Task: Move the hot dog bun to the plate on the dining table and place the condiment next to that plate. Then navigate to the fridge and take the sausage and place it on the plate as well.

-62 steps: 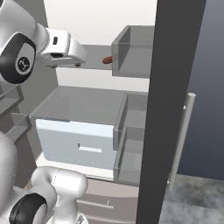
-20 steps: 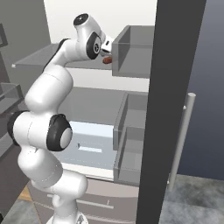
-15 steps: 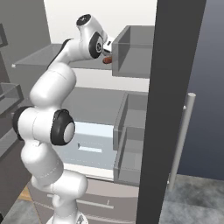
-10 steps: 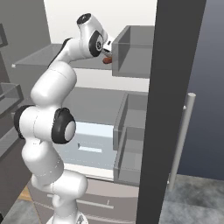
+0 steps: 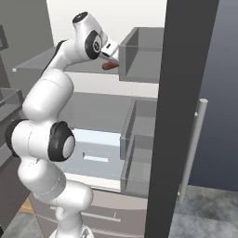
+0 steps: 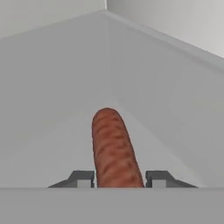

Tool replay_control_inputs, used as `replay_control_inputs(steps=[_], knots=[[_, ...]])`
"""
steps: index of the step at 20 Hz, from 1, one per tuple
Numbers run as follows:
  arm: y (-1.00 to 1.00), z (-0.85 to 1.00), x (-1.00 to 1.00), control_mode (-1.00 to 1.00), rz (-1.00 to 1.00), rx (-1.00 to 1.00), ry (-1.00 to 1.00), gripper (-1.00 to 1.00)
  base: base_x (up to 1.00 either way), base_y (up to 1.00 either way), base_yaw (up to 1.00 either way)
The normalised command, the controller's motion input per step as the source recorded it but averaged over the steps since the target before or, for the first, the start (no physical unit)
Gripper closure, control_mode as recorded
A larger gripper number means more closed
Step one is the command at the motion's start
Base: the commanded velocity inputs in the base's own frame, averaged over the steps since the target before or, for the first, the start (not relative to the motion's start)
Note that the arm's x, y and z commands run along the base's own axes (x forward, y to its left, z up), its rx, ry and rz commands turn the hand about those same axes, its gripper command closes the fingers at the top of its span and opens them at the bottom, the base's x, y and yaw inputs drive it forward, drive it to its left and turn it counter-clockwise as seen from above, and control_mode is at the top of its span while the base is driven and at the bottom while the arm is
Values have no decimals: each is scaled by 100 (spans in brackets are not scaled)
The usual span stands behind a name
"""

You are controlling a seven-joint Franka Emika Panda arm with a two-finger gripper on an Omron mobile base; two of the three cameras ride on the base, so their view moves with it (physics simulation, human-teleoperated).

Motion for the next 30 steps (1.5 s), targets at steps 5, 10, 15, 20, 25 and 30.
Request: replay_control_inputs(steps=[5,10,15,20,25,30], knots=[[40,0,-100,-100,0,0,-5,100,0,0,0],[25,0,-100,-100,4,0,-1,100,0,0,0],[11,-1,-100,-100,14,0,0,100,0,0,0],[45,-17,-100,-100,22,0,5,100,0,0,0],[54,-42,-97,-100,21,0,7,100,0,0,0],[28,-42,-33,100,10,-2,4,100,-5,4,1]])
